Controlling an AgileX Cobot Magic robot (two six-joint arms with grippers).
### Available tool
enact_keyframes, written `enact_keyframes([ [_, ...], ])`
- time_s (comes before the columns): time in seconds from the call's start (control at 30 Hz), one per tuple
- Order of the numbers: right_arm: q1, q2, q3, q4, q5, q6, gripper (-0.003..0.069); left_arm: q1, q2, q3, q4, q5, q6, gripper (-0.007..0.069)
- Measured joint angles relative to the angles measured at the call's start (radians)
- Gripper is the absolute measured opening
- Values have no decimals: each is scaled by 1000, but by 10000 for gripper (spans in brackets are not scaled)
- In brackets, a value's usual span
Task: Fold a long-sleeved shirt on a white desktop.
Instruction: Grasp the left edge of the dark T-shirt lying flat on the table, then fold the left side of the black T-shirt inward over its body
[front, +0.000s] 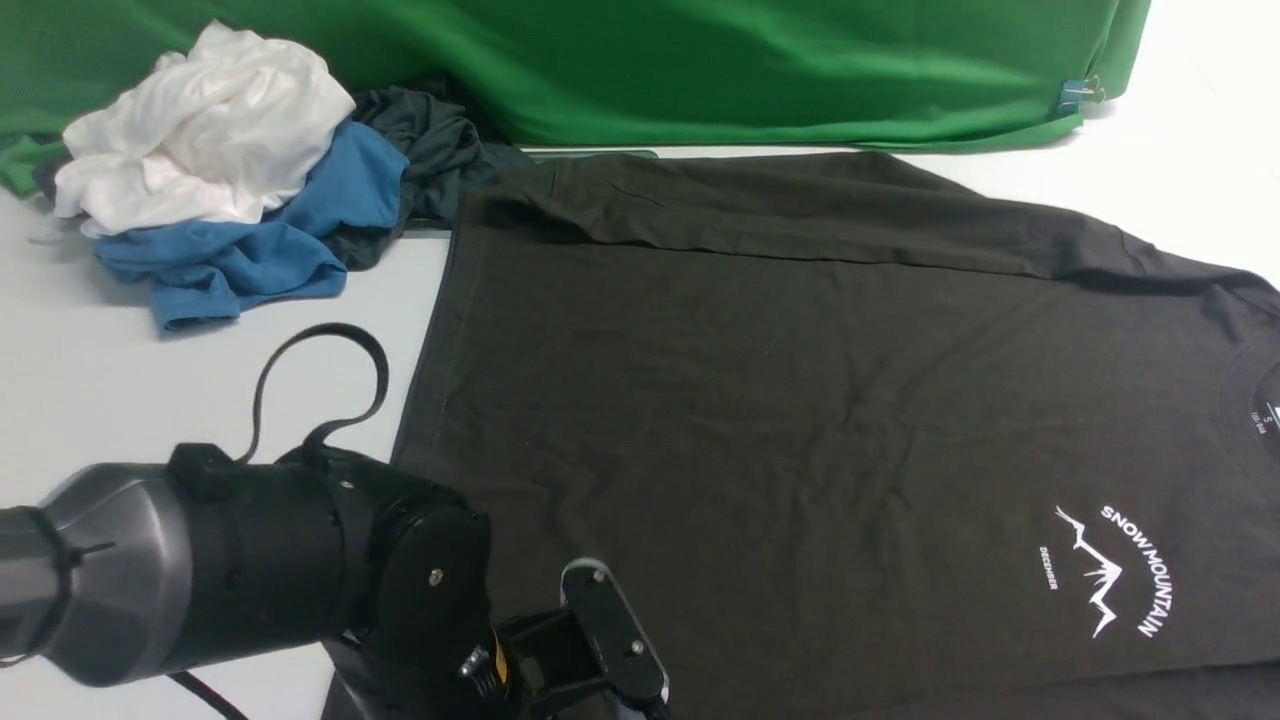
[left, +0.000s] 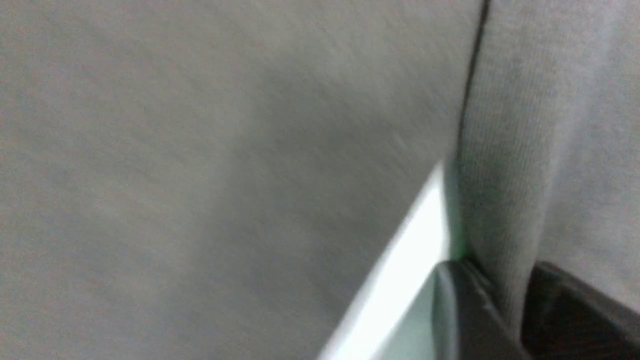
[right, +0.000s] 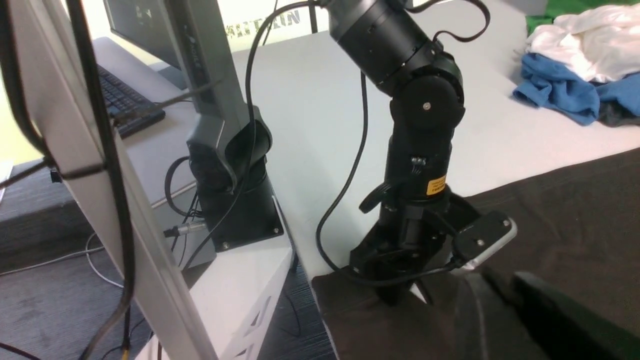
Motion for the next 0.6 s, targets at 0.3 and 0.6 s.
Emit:
enact_keyframes([
  [0.3, 0, 0, 0, -3, -26, -1, 93, -1, -156, -24, -13, 118, -21, 39],
  [0.6, 0, 0, 0, -4, -29, 0, 93, -1, -203, -128, 98, 122, -71, 39],
])
